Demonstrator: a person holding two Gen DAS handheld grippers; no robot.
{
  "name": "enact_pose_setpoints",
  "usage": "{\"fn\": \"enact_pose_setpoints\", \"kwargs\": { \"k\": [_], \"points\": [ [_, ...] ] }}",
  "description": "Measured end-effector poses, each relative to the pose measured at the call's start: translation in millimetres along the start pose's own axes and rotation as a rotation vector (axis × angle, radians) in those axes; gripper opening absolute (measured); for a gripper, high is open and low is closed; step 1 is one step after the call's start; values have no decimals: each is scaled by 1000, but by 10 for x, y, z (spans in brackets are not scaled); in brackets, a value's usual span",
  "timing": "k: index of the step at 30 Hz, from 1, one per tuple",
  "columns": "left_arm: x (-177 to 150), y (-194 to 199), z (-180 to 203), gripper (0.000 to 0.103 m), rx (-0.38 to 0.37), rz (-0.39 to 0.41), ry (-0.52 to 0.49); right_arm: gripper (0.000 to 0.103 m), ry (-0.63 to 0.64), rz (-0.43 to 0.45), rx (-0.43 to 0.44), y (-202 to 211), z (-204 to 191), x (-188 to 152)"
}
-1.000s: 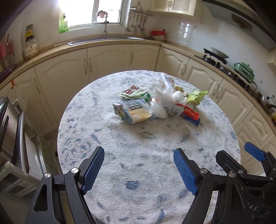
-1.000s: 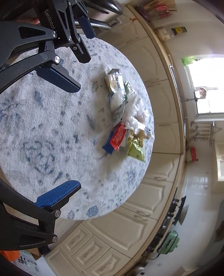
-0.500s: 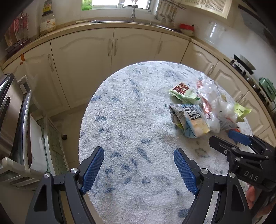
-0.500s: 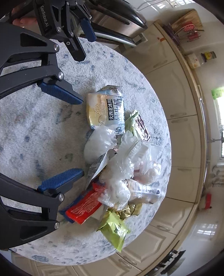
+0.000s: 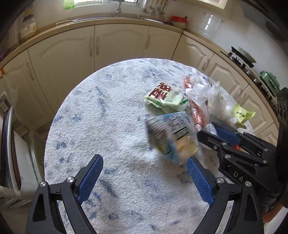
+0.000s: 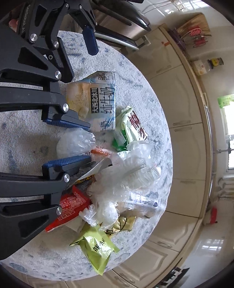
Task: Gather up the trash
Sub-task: 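Grasp the milk carton with the left gripper while the right gripper grasps a plastic bag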
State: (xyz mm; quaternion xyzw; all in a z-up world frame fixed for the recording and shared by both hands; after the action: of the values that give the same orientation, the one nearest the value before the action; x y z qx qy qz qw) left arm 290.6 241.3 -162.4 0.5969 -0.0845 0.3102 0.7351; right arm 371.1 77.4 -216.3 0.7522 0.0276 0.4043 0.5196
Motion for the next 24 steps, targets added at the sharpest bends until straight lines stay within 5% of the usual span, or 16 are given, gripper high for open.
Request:
{"fn": "enact_pose_setpoints", "kwargs": {
  "k": [4,10,15,16,18,20,24],
  "points": [
    [99,-144,108,99,4,-2,-6,26,-14,11,-9,115,101,-68],
    [226,-483,128,100,31,-36,14,41,-28,-2,-46,-16,262,-162],
    [283,-620,240,101,35,7,-12,38,3,-2,-71,-39,268,-160],
    [289,-637,258,98,33,15,-19,37,-5,-4,-69,-31,279,-171],
    [270,-633,335,76,-10,30,-53,37,-29,-4,-58,3,287,-193],
    [224,-613,441,35,-131,-1,-54,37,-52,-7,-41,41,301,-231],
    [165,-610,509,35,-119,-5,-75,36,-90,-17,-19,113,317,-316]
  ]
}}
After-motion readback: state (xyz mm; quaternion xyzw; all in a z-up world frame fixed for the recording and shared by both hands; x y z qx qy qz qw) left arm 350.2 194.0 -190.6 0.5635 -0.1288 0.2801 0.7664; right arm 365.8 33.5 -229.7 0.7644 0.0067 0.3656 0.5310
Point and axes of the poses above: each gripper's, at about its wrist camera, not at the fingertips, and y roughly against the way its jaws point, z to its right, x to its top, the point moved 7 cm from there along -y, roughly the way its jaws point, and after that the axes turned 1 degree about y, right-handed, at the moved point
